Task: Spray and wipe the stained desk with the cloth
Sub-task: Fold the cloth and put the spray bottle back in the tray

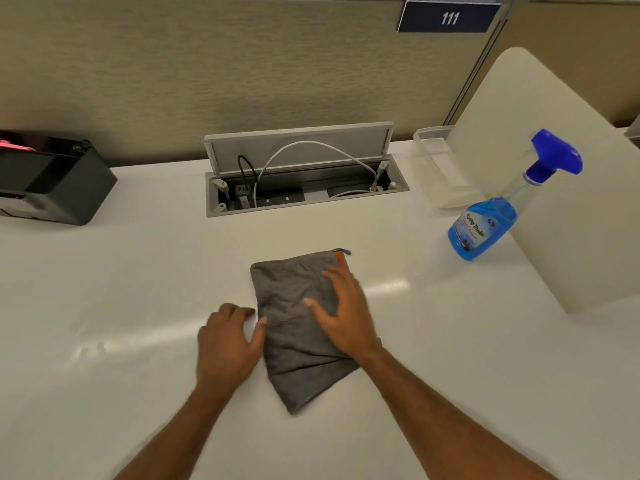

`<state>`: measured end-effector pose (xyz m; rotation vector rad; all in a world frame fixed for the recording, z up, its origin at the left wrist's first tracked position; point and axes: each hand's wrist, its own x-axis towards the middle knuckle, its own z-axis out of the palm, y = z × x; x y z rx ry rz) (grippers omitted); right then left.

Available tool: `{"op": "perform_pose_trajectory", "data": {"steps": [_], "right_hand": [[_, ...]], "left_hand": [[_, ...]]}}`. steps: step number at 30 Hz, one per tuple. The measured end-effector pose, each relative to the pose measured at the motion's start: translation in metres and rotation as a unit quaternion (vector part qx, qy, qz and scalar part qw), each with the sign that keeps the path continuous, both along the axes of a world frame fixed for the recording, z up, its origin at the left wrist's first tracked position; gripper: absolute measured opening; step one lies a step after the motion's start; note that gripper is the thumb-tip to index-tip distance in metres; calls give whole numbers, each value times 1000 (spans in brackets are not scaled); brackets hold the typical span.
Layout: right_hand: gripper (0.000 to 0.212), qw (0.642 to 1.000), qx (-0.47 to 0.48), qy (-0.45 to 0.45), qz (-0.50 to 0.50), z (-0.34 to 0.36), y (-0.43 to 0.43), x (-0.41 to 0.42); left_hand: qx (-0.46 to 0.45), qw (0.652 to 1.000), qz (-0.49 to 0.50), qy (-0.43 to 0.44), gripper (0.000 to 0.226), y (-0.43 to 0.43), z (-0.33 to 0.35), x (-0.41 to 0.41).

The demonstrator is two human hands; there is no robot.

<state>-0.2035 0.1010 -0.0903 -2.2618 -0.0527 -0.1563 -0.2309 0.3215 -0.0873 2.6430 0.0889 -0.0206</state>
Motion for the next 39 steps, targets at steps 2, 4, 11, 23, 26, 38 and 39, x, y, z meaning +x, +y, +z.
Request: {"op": "perform_pose_trajectory", "data": {"steps": [2,4,11,23,26,38,39], "right_hand": [[51,996,-20,-14,-85,5,-23,-10],[56,988,-53,36,-143,5,-42,-20],[73,965,50,223,-126,12,-46,-32],[10,910,210,339,-117,43,-36,-13],[7,916,232,310,-101,59,-43,-15],[21,940,304,154,-26,135,-70,-22],[30,941,302,153,-1,140,-72,-22]], "left_hand": [[-27,998,41,35,46,-19,3,-4],[-55,992,85,76,52,-31,6,-6],[-233,954,149,115,36,-44,11,-3],[-397,907,126,65,29,-46,48,-2],[-434,890,129,51,36,-39,63,0],[-521,846,105,-51,41,-21,117,-5],[-516,848,105,-63,40,-21,122,-5]]}}
